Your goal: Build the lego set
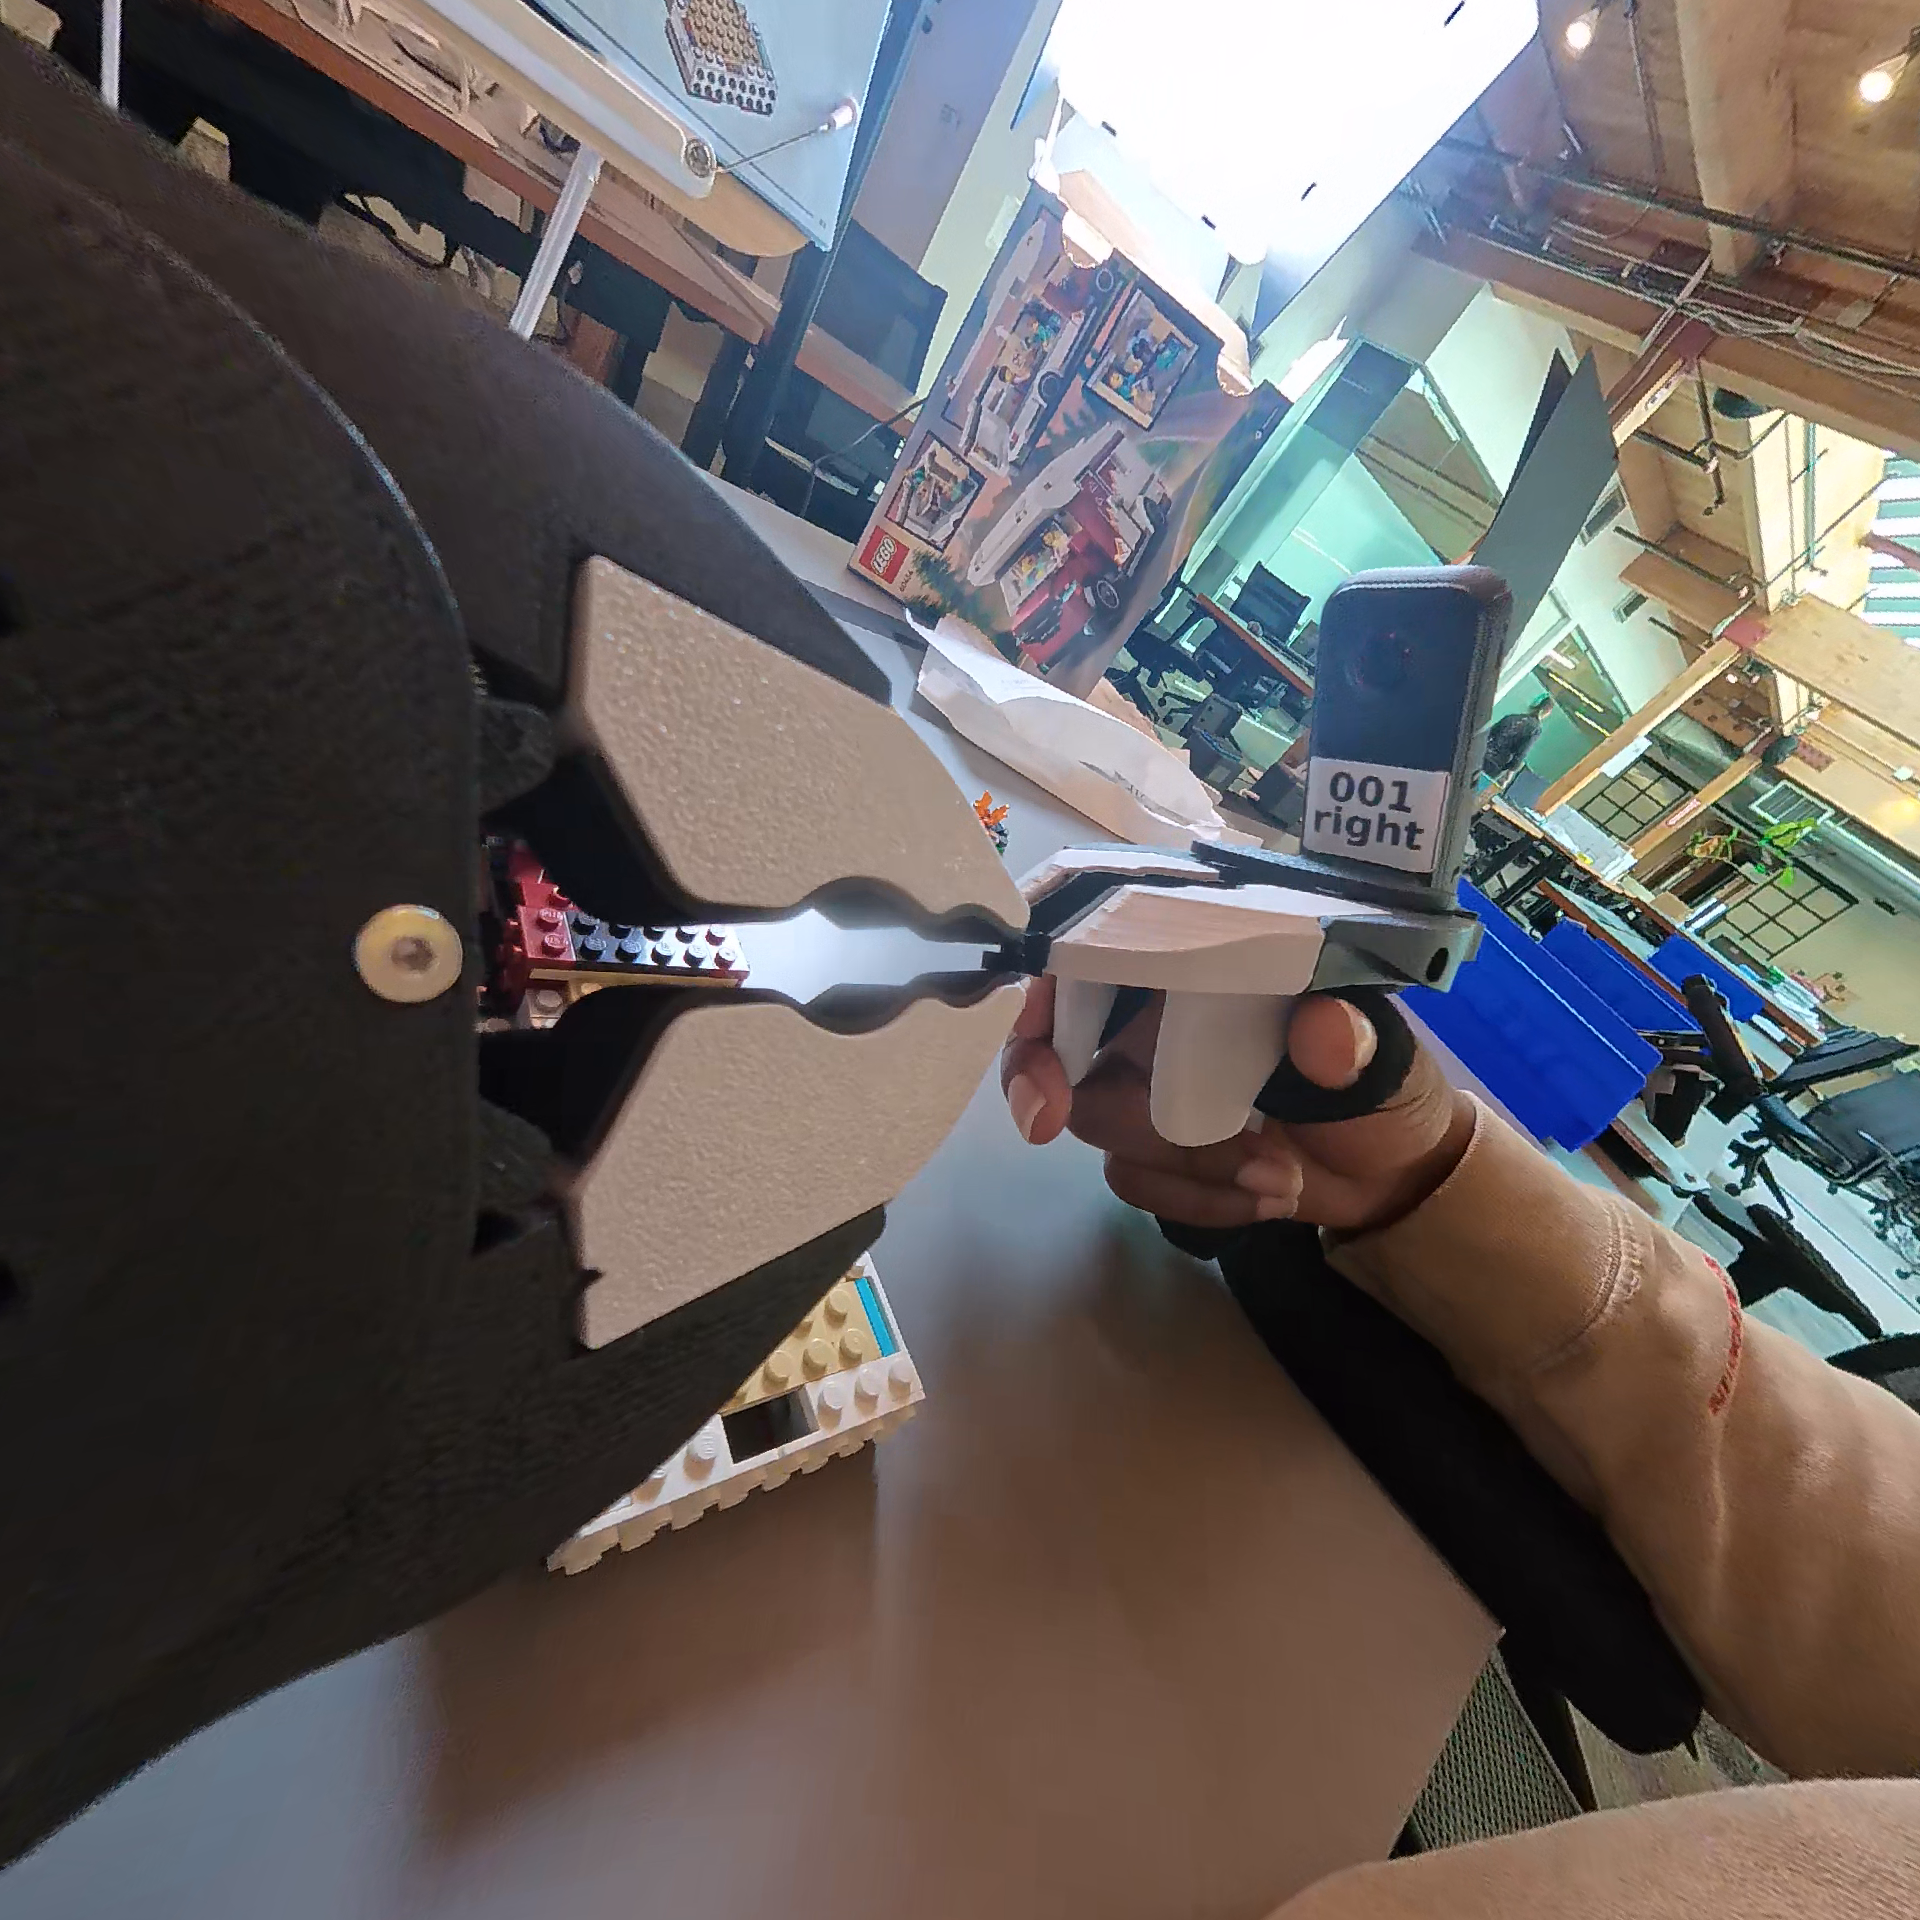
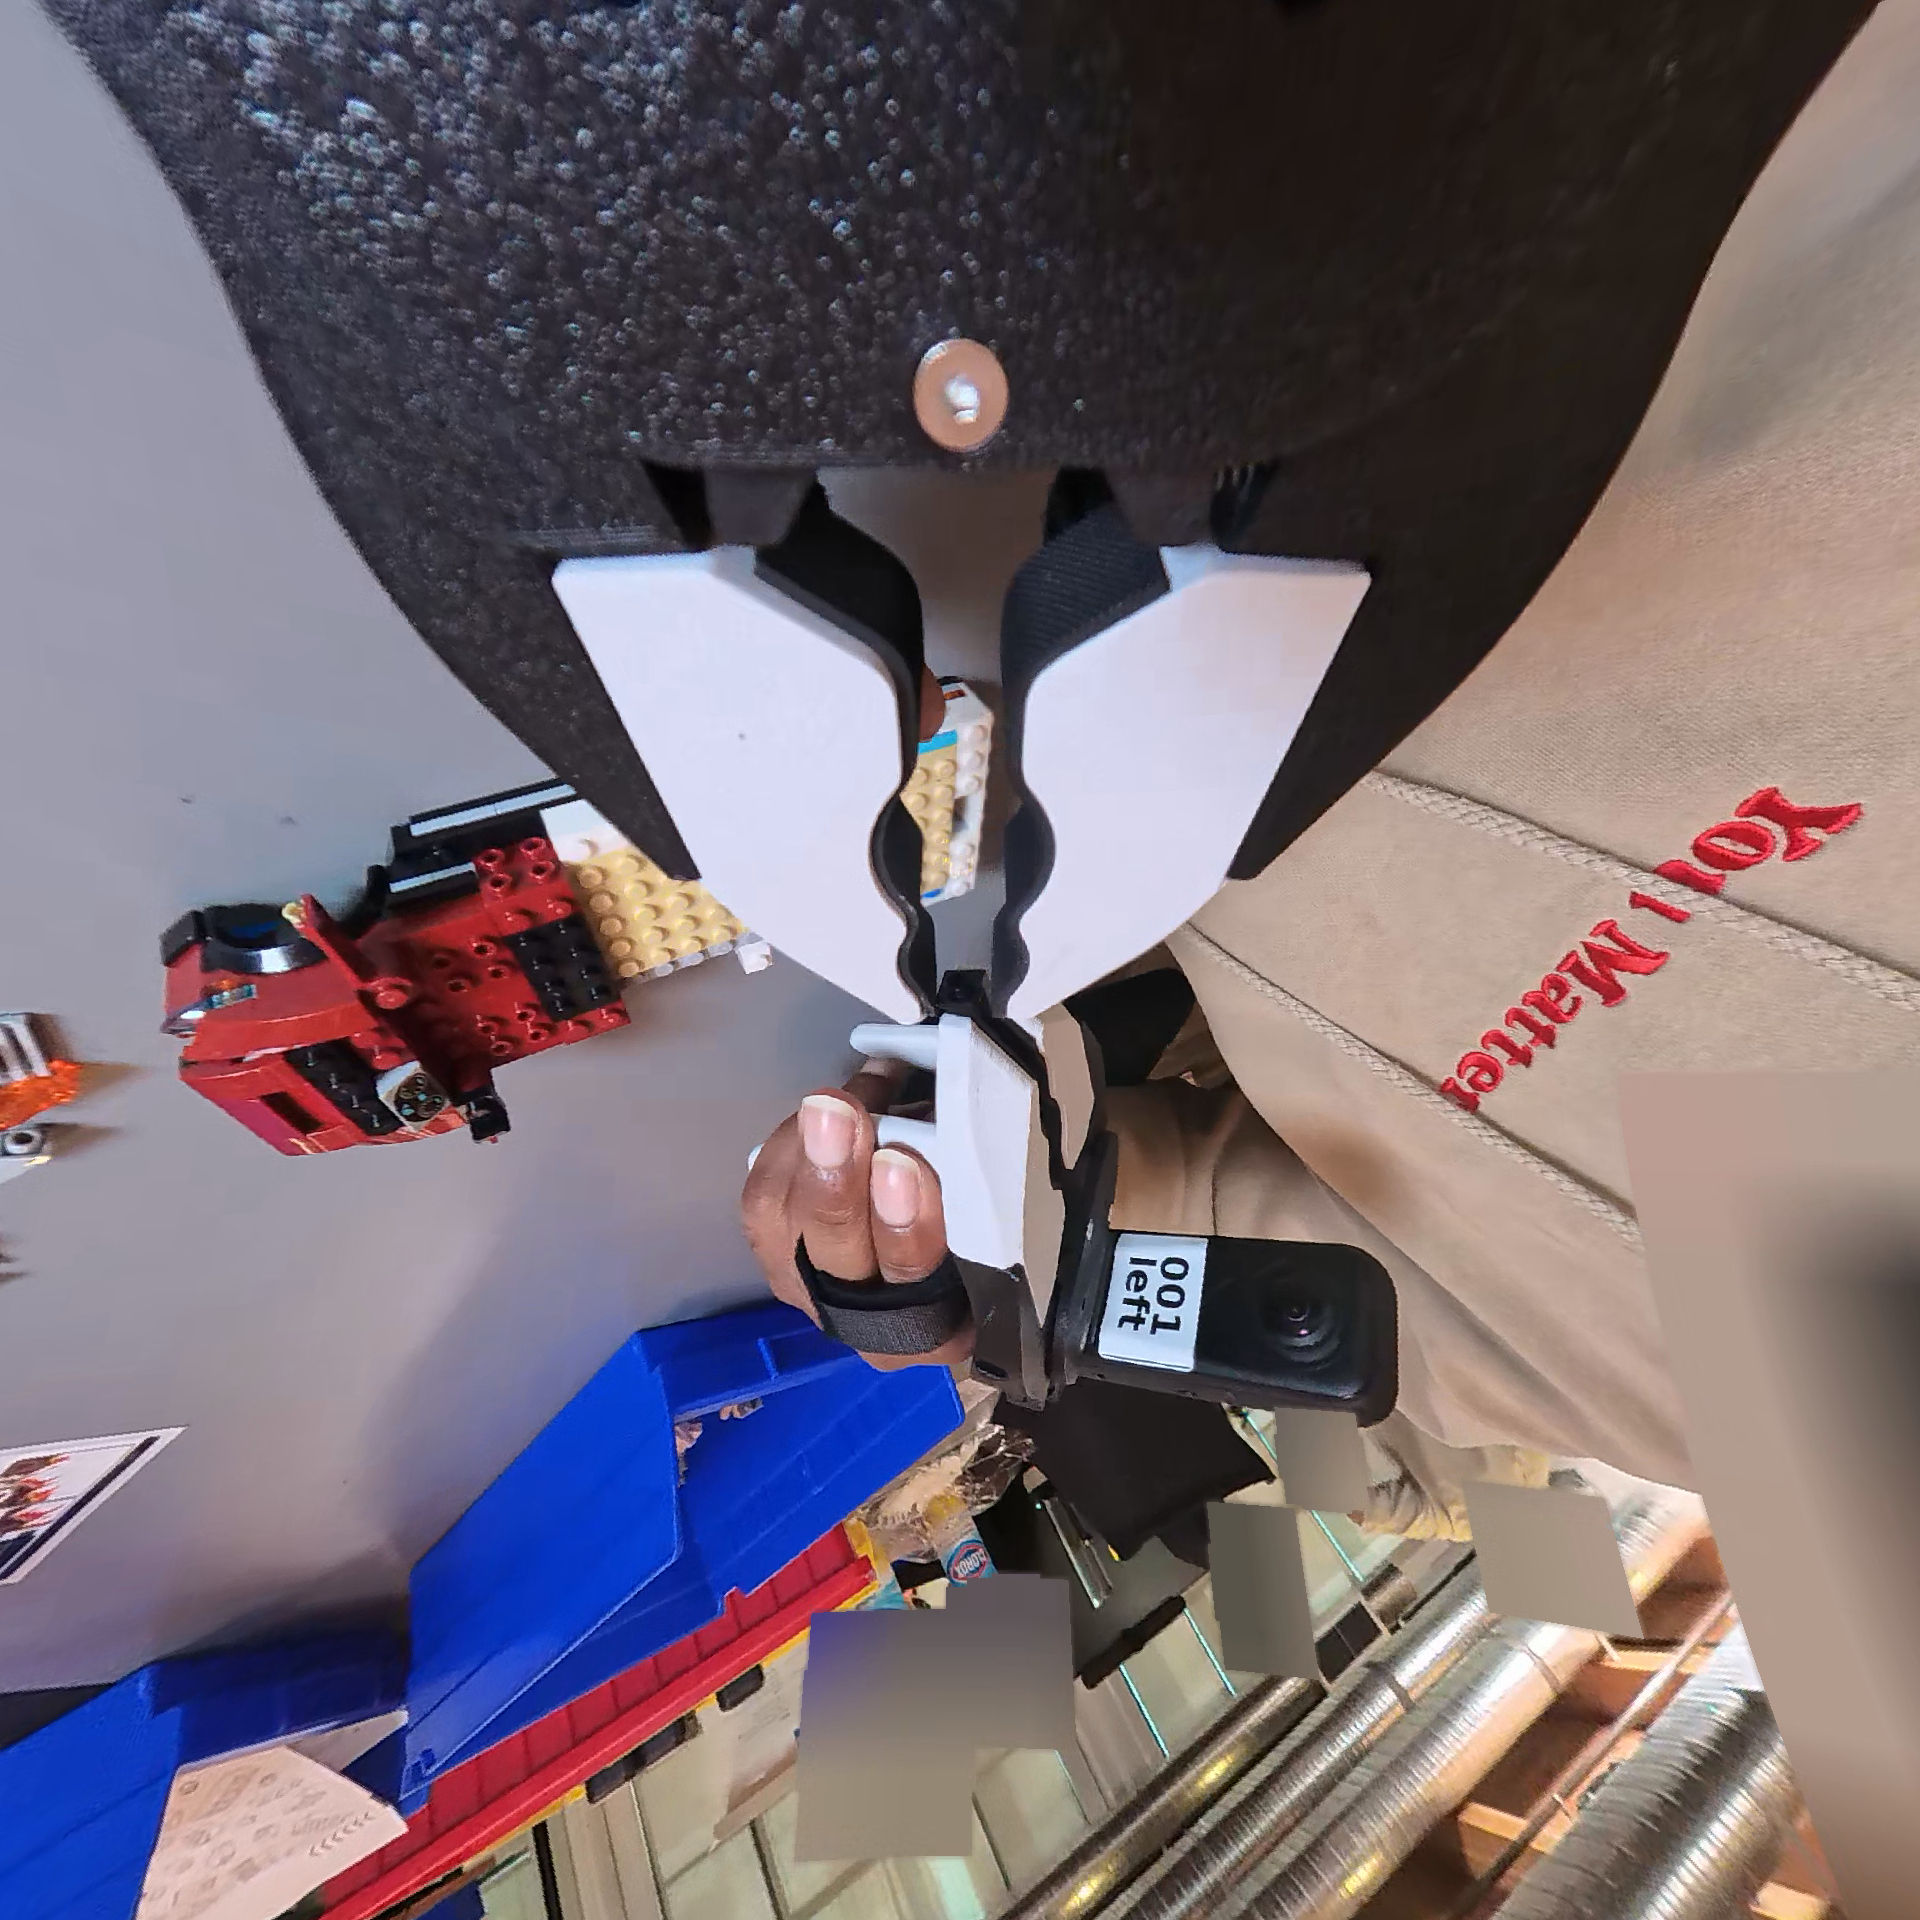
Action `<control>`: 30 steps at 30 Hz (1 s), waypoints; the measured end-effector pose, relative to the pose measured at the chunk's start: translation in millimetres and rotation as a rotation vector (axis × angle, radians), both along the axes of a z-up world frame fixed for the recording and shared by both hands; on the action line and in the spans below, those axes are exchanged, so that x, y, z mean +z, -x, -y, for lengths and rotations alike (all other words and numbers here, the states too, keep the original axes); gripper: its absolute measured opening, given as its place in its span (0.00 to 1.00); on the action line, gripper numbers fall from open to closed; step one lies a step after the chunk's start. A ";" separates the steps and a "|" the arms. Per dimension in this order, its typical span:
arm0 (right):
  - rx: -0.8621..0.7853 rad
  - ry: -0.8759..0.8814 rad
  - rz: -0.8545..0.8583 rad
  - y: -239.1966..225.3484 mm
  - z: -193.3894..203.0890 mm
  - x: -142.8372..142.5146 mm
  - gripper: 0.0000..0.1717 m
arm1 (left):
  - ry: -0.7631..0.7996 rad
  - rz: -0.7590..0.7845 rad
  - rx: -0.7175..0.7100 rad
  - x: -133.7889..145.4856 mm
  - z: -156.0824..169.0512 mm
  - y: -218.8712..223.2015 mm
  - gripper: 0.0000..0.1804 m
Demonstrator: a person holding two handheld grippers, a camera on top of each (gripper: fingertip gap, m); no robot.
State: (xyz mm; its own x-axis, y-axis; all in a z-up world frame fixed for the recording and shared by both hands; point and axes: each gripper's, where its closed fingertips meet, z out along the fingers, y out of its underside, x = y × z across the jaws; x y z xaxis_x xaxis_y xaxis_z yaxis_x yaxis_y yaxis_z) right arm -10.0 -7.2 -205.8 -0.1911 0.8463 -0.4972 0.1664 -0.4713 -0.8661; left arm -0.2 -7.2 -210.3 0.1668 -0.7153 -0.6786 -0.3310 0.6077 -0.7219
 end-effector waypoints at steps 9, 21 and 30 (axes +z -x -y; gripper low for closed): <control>0.013 0.031 0.014 0.3 -0.2 -2.9 0.05 | 0.021 0.006 0.004 -1.4 -1.3 0.0 0.03; -0.119 -0.094 -0.015 -0.5 -14.4 3.1 0.05 | 0.660 0.208 -0.060 2.6 -10.6 3.2 0.07; -0.181 -0.276 0.006 2.7 -16.1 -1.6 0.05 | 0.834 0.257 -0.076 2.5 -13.5 3.0 0.06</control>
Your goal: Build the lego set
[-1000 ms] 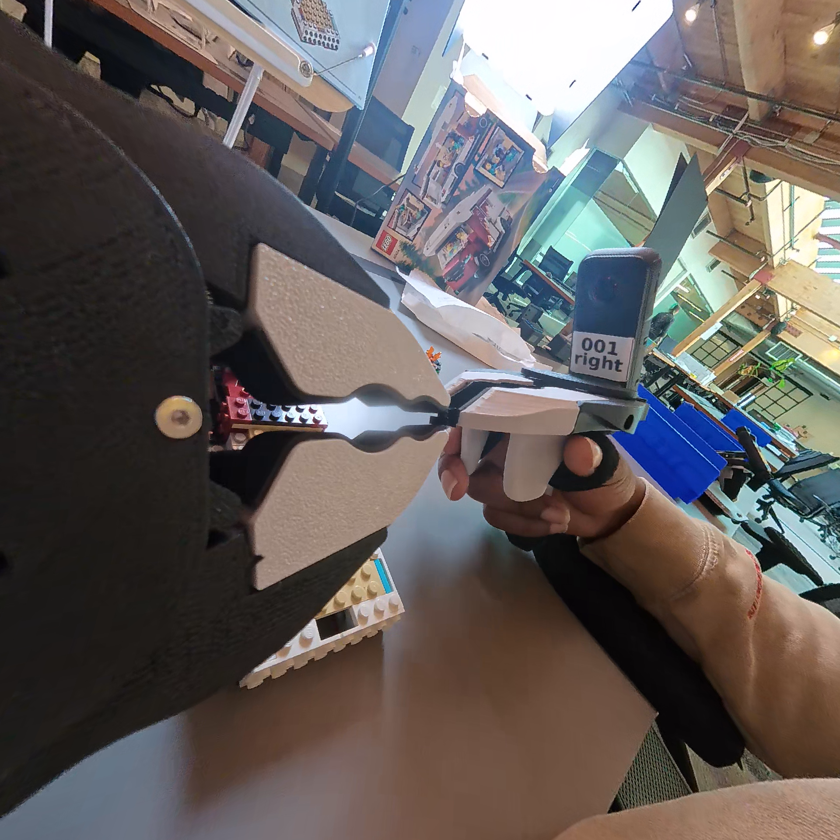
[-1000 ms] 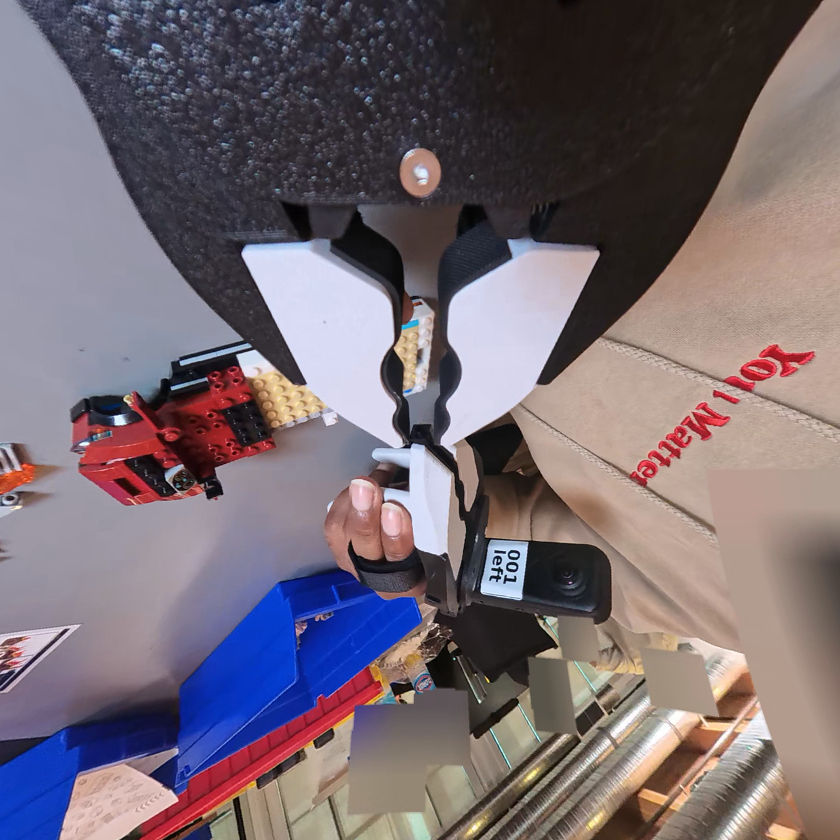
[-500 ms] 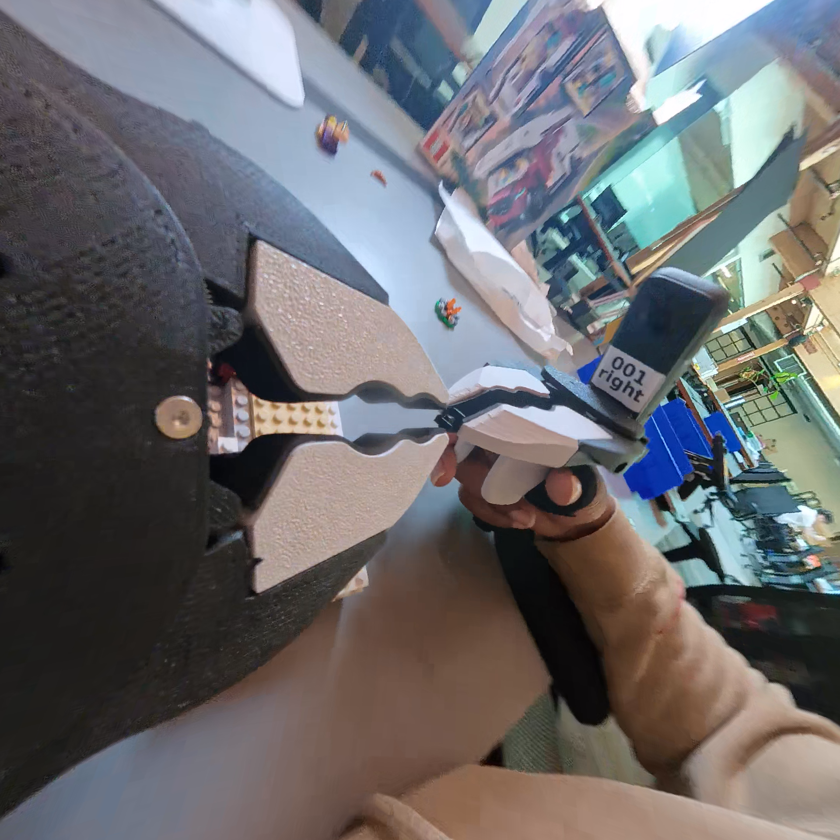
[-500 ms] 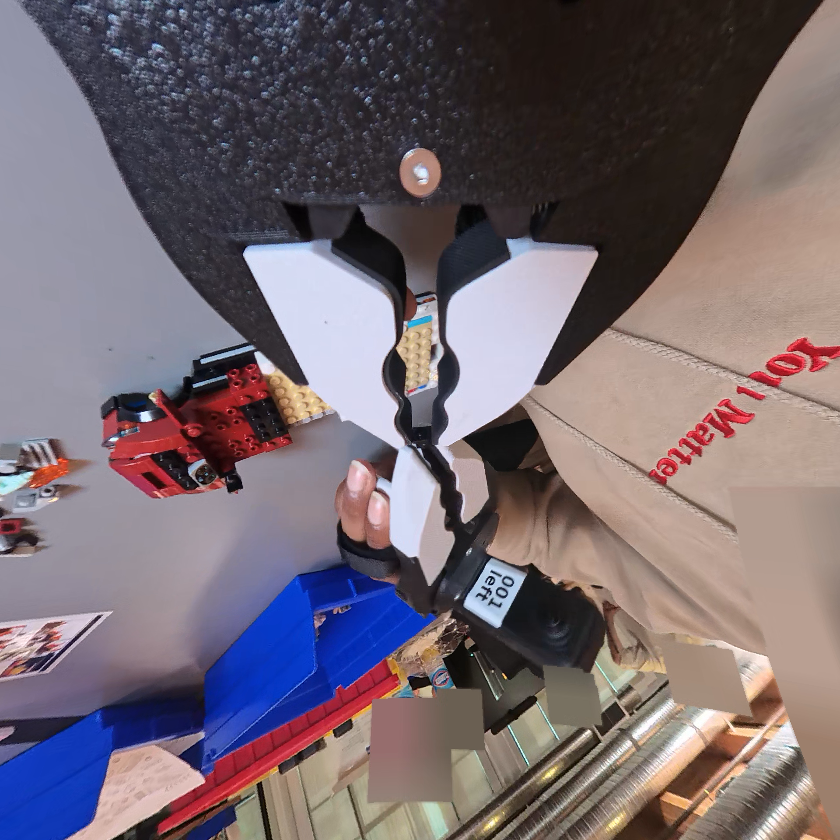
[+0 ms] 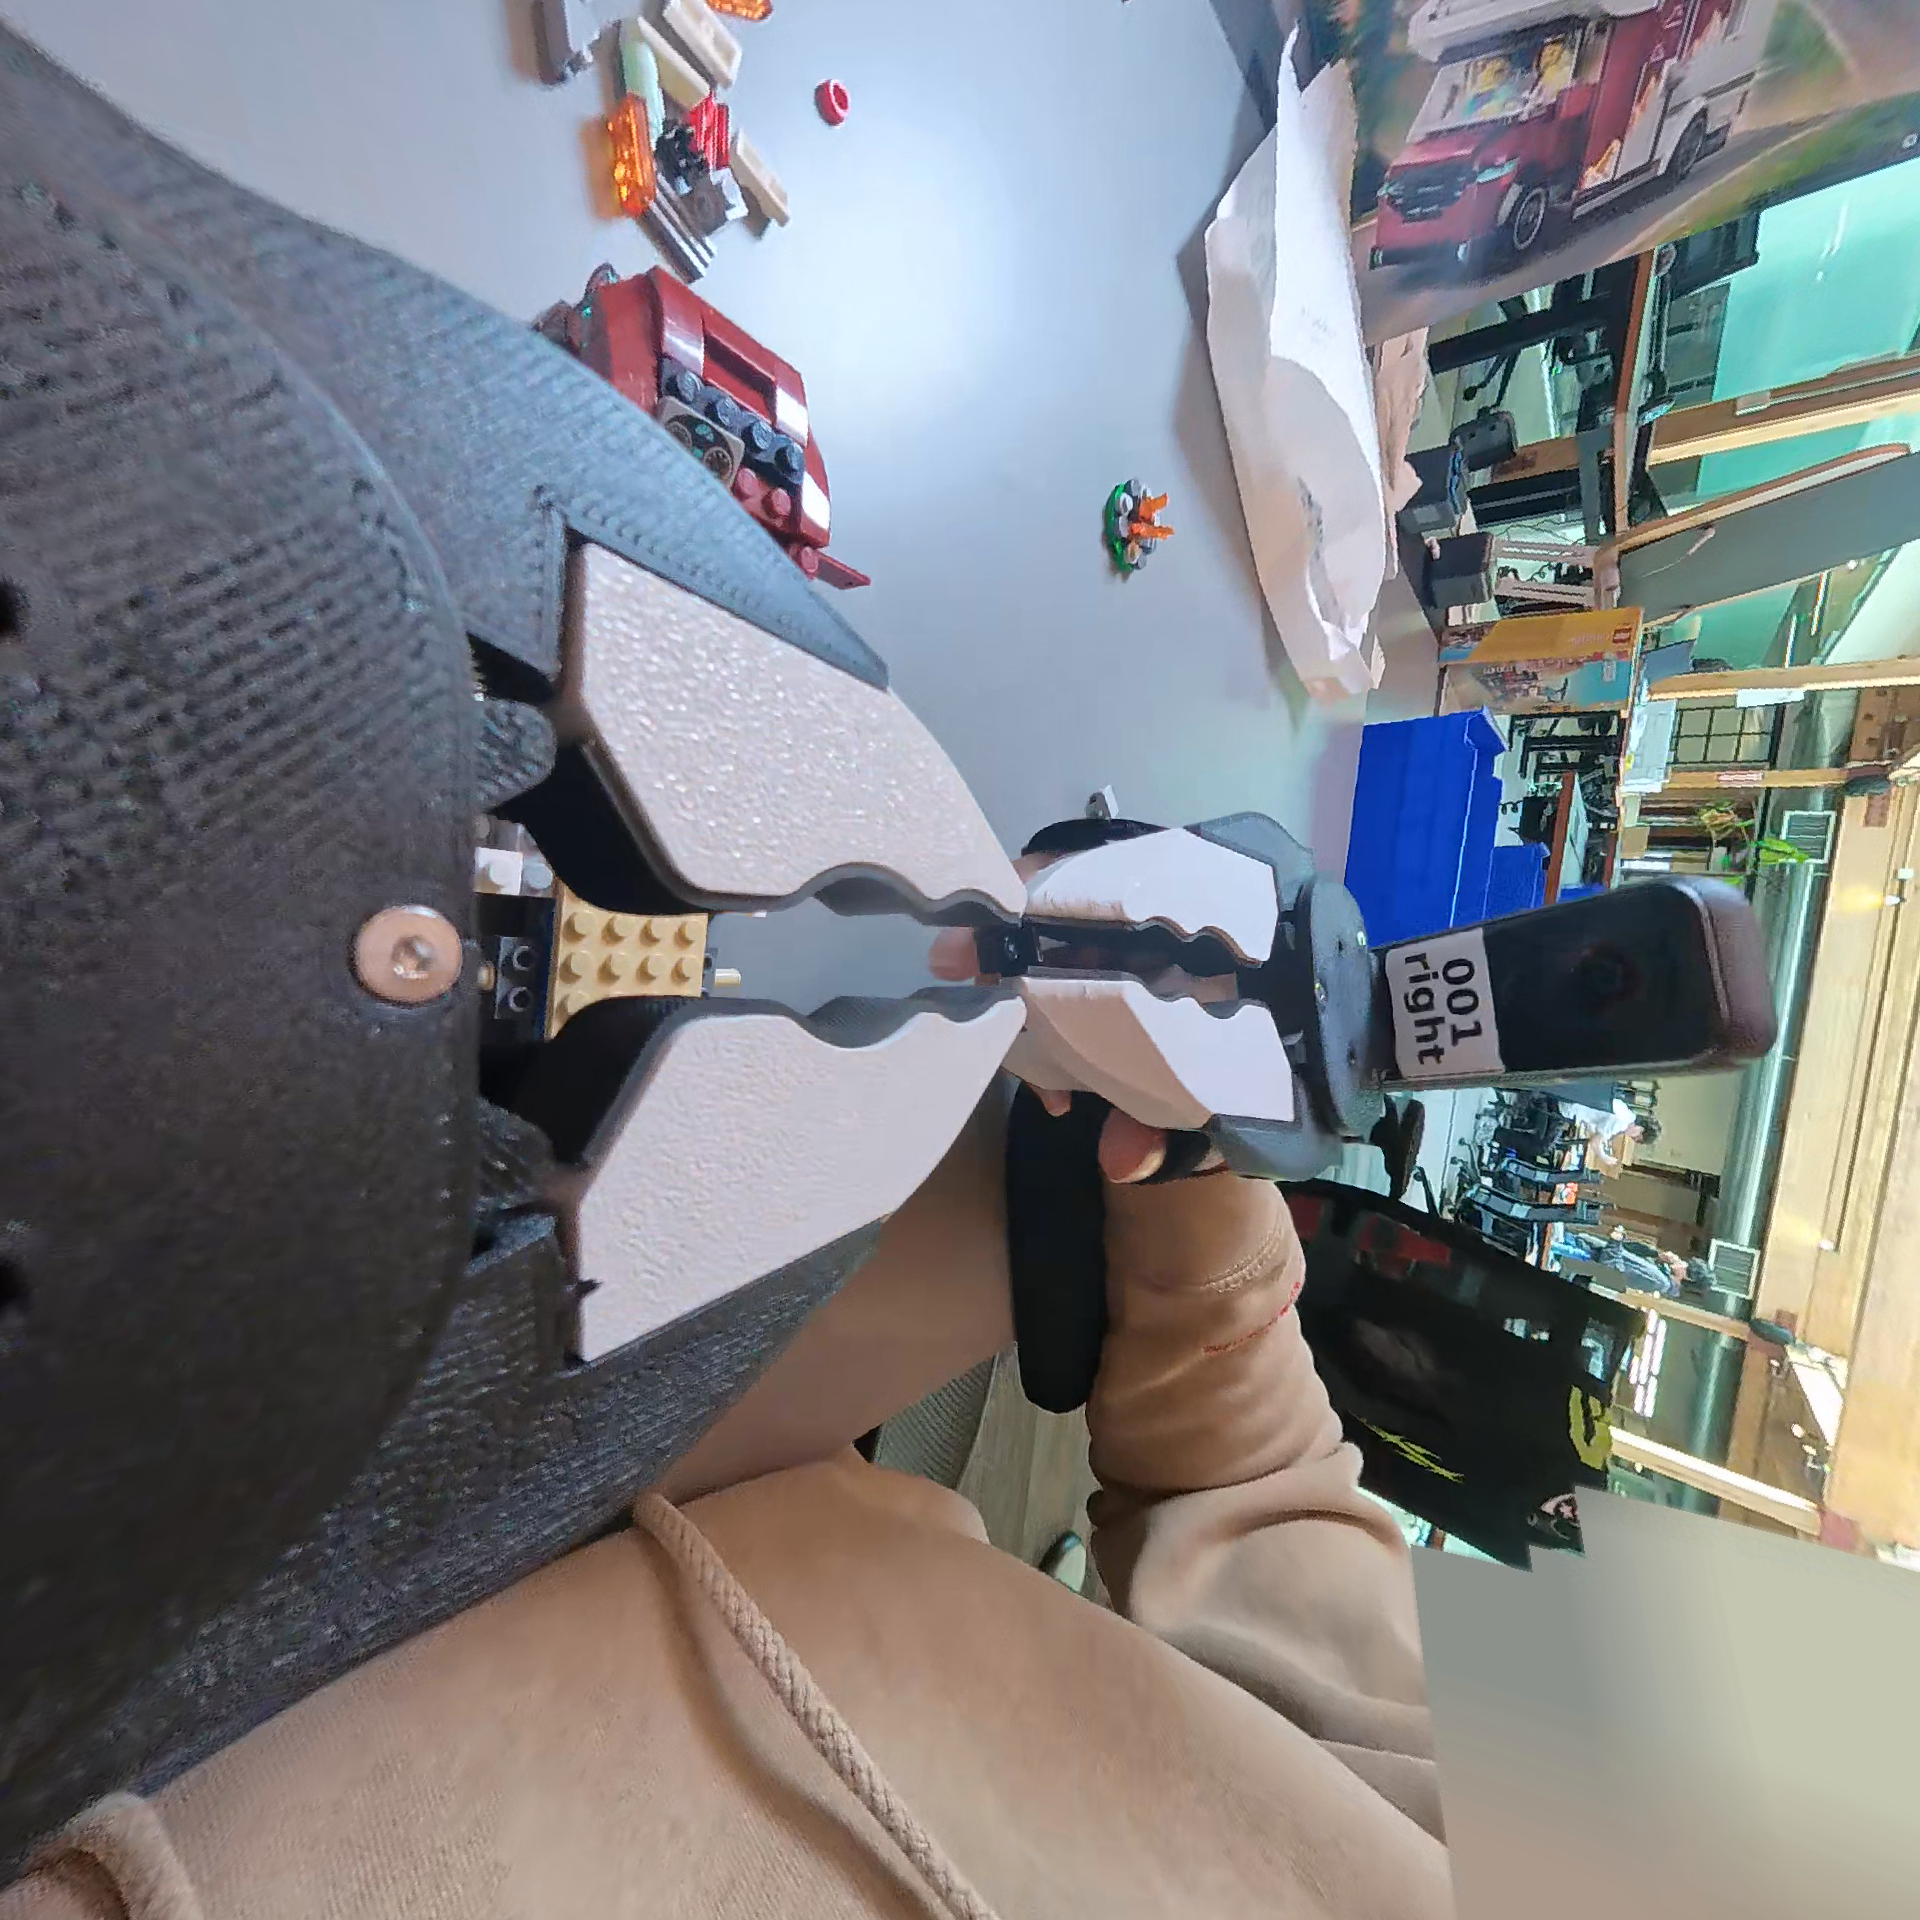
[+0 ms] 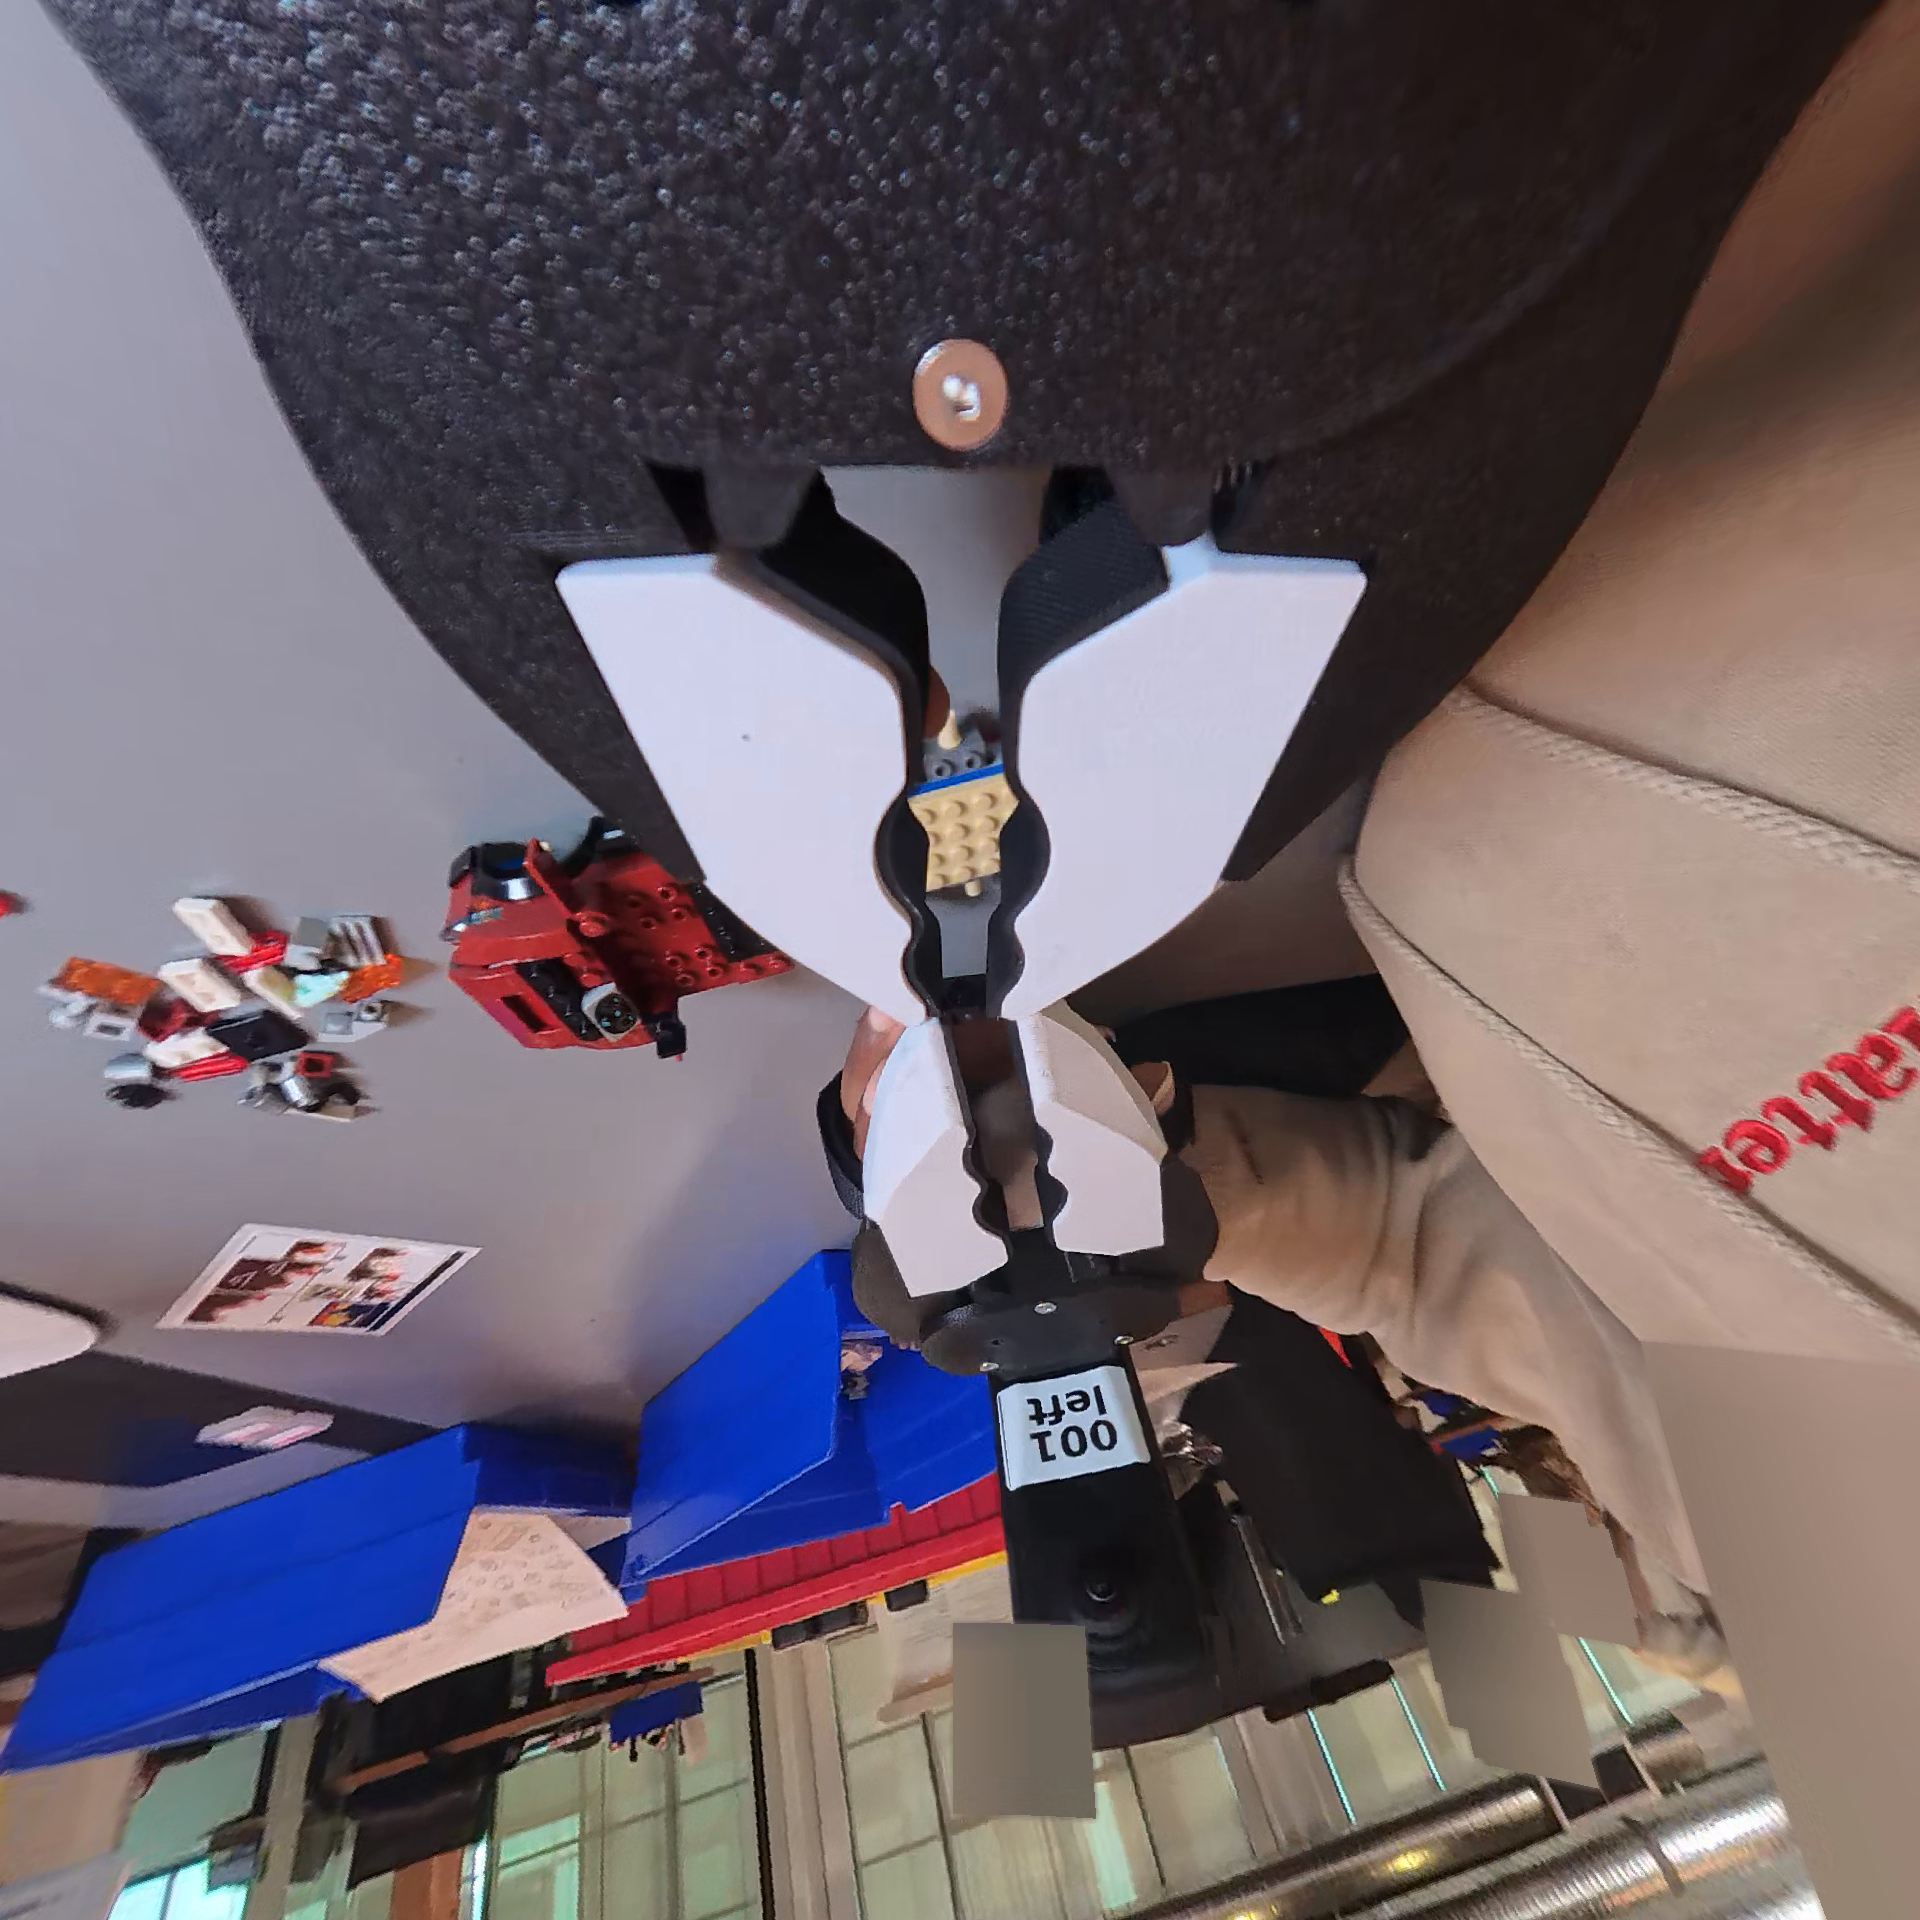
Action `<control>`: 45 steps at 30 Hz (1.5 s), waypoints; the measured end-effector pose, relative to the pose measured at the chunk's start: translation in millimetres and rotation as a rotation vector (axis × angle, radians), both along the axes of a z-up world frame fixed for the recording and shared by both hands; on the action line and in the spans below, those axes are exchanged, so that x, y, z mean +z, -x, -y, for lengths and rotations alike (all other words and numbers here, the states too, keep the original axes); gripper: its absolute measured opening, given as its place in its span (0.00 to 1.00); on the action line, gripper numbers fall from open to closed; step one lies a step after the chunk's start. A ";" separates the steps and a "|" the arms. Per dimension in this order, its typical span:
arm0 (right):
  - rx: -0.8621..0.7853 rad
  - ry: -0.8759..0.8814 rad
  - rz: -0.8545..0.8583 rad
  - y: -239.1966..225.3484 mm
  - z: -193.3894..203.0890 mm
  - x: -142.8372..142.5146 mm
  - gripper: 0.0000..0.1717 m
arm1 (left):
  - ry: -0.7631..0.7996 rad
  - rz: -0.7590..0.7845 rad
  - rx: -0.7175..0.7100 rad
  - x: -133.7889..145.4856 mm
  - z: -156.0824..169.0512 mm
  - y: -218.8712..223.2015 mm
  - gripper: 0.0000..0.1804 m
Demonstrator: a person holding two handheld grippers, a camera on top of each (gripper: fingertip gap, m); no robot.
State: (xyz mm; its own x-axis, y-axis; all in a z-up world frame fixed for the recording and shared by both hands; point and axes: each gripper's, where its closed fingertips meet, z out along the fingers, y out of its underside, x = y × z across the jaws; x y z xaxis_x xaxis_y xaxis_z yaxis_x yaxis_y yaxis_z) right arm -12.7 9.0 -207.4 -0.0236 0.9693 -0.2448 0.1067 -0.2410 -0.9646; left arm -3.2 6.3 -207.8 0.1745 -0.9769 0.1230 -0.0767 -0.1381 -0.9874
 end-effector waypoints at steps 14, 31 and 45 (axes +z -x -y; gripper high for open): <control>-0.033 -0.196 0.003 -0.2 2.5 0.8 0.05 | 0.025 0.013 -0.023 1.7 1.4 1.1 0.04; -0.038 -0.221 0.012 0.1 3.2 -0.2 0.05 | 0.019 -0.012 -0.031 -1.9 2.2 1.7 0.05; -0.017 -0.209 0.054 1.1 6.0 -5.3 0.05 | -0.028 -0.037 -0.047 -2.0 2.5 5.1 0.04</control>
